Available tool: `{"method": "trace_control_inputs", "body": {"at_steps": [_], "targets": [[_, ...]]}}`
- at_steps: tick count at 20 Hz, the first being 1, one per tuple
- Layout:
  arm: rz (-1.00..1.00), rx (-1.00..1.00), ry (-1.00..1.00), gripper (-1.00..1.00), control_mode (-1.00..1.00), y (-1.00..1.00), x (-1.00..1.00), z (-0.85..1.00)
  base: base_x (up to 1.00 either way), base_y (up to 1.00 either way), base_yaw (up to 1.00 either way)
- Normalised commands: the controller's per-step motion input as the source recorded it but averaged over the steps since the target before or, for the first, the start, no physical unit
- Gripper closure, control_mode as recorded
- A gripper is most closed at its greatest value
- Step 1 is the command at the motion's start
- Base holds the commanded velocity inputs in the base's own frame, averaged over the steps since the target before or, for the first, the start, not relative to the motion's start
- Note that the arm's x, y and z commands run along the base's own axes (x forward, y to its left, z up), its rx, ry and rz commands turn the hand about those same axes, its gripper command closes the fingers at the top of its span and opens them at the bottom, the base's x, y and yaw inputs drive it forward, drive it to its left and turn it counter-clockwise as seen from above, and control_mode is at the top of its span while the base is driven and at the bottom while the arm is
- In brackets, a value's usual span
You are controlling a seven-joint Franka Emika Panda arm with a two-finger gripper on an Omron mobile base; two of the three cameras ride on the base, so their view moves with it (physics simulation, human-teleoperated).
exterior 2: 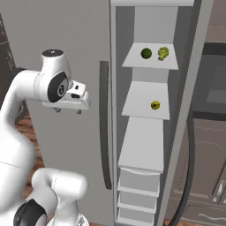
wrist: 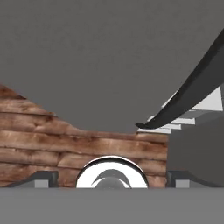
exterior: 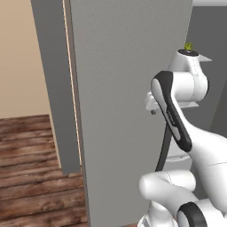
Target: Take the broccoli, lime, and pear from the freezer and place them in the bowl on the counter.
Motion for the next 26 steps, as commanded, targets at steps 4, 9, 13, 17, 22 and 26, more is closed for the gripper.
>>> {"method": "trace_control_inputs", "body": {"at_steps": [4,9,13,17,22,26], "targets": [[0.0,0.0,-0.01,-1.0,-1.0,-0.11,-0.57,0.02,0.0,0.0,0.0],[-0.01,0.0,-0.01,-1.0,-1.0,-0.17,-0.65,0.0,0.0,0.0,0.0],[-0.06,0.0,0.0,-1.0,-1.0,-0.02,-0.59,0.0,0.0,0.0,0.0],[-0.03,0.0,0.0,-1.0,-1.0,0.0,-0.45,0.0,0.0,0.0,0.0],[-0.04,0.0,0.0,-1.0,-1.0,0.0,-0.42,0.0,0.0,0.0,0.0],[-0.02,0.0,0.0,-1.0,-1.0,-0.04,-0.31,0.0,0.0,0.0,0.0]]}}
